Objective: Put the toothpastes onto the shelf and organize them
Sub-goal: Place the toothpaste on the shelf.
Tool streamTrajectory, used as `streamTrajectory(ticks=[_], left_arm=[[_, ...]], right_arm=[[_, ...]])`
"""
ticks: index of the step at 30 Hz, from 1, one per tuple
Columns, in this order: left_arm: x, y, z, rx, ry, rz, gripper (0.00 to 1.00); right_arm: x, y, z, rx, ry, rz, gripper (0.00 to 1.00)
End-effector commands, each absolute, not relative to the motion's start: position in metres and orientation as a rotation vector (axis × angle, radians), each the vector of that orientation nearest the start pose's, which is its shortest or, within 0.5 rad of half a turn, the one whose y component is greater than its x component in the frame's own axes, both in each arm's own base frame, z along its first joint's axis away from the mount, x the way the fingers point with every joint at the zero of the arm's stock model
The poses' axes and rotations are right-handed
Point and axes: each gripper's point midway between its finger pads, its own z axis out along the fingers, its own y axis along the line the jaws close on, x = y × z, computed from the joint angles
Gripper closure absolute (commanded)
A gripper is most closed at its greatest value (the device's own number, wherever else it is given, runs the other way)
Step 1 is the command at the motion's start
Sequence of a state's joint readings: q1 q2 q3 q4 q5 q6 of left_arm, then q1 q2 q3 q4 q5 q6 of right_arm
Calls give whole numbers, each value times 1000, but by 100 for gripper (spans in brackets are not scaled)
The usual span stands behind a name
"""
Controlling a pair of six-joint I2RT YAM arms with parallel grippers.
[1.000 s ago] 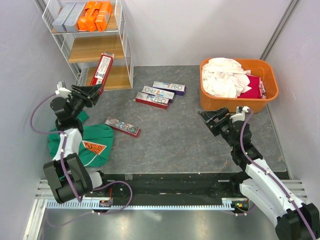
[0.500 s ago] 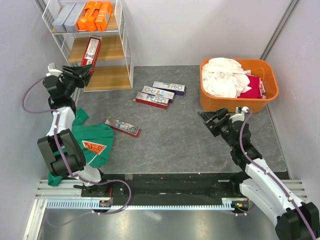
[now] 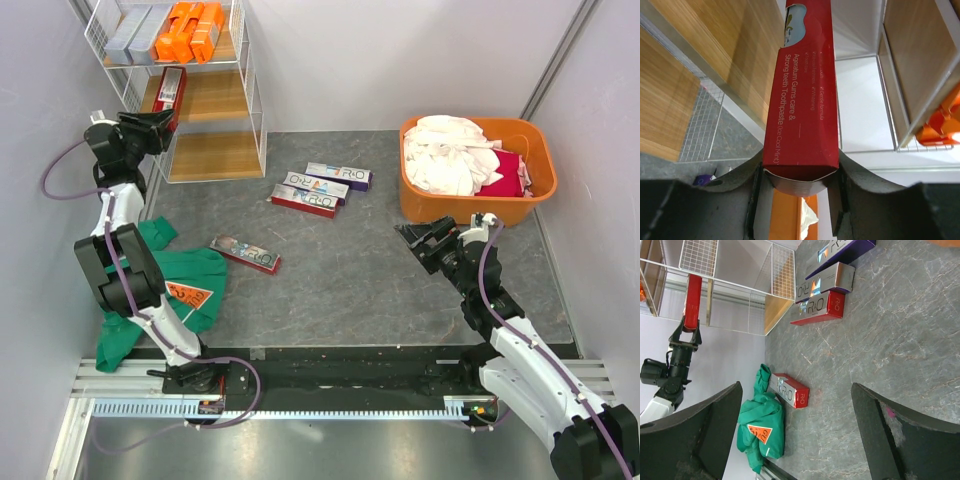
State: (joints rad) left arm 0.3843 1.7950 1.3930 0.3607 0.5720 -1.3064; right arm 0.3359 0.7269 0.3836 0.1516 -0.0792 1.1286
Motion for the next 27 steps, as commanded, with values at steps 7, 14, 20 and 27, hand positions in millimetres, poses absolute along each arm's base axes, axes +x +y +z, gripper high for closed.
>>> streamTrajectory(ticks=[7, 14, 20, 27], left_arm=[[574, 72, 337, -884, 1441, -1075, 62], [585, 74, 328, -911, 1477, -1005, 57], [587, 72, 314, -873, 1590, -946, 20], [570, 67, 298, -841, 1722, -873, 0]], right_arm=[[273, 149, 193, 658, 1794, 1090, 2], [270, 148, 189, 661, 1803, 1085, 2], [268, 148, 185, 660, 1814, 1084, 2], [264, 148, 177, 665, 1832, 1080, 2]])
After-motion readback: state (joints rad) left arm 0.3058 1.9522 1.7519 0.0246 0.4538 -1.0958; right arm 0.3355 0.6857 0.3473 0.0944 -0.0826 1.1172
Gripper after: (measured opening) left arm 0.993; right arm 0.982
